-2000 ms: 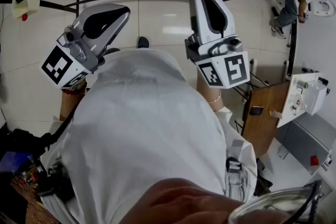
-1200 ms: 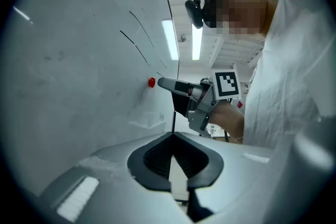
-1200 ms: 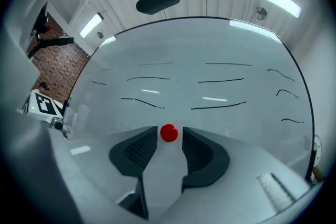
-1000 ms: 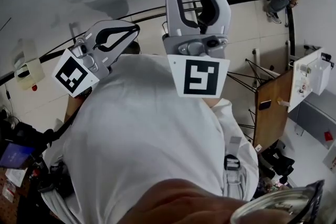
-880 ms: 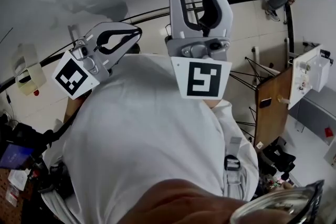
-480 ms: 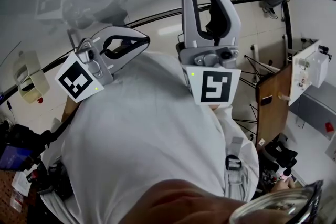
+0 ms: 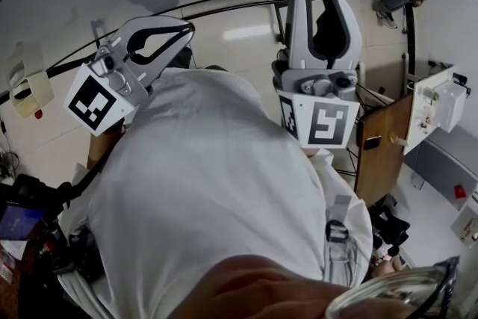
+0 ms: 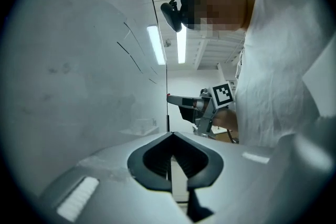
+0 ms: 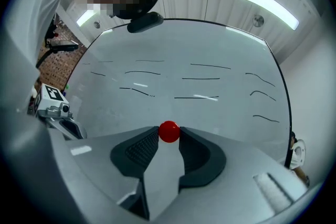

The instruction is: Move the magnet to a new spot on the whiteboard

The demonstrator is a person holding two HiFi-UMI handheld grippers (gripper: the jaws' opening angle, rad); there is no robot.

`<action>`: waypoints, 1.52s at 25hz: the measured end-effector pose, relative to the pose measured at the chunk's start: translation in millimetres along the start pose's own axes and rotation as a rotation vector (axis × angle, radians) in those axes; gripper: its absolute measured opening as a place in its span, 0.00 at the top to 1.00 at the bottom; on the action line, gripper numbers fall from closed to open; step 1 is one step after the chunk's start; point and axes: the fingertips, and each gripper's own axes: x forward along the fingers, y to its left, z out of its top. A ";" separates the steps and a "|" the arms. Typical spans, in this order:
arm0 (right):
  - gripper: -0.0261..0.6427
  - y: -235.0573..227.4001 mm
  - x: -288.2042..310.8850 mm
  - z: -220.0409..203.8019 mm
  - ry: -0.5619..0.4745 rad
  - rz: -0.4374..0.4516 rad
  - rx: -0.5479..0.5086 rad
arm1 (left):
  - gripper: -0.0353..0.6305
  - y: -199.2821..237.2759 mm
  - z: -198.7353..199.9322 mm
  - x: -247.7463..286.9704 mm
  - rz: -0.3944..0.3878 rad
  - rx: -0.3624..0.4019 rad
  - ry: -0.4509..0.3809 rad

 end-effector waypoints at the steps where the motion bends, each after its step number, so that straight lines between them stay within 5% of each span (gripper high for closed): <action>1: 0.77 0.9 4.2 -2.8 0.007 0.017 0.015 | 0.94 8.6 0.0 -4.5 0.035 -0.005 0.002; 8: 0.77 -1.2 33.4 -27.4 0.024 0.126 0.058 | 0.94 55.4 -14.6 -37.4 0.279 -0.104 0.027; 14: 0.77 3.8 -42.8 -45.9 0.033 0.184 0.154 | 0.94 -31.3 -38.9 -71.3 0.421 -0.156 0.090; 17: 0.77 6.9 -43.4 -45.4 0.030 0.195 0.175 | 0.94 -21.8 -44.8 -80.6 0.483 -0.217 0.085; 23: 0.77 -22.7 25.1 -57.5 0.052 0.093 0.150 | 0.94 62.7 -44.3 -58.6 0.402 -0.234 0.095; 38: 0.77 -41.6 5.8 -43.8 0.058 0.039 0.214 | 0.94 54.2 -35.0 -16.8 0.250 -0.184 0.115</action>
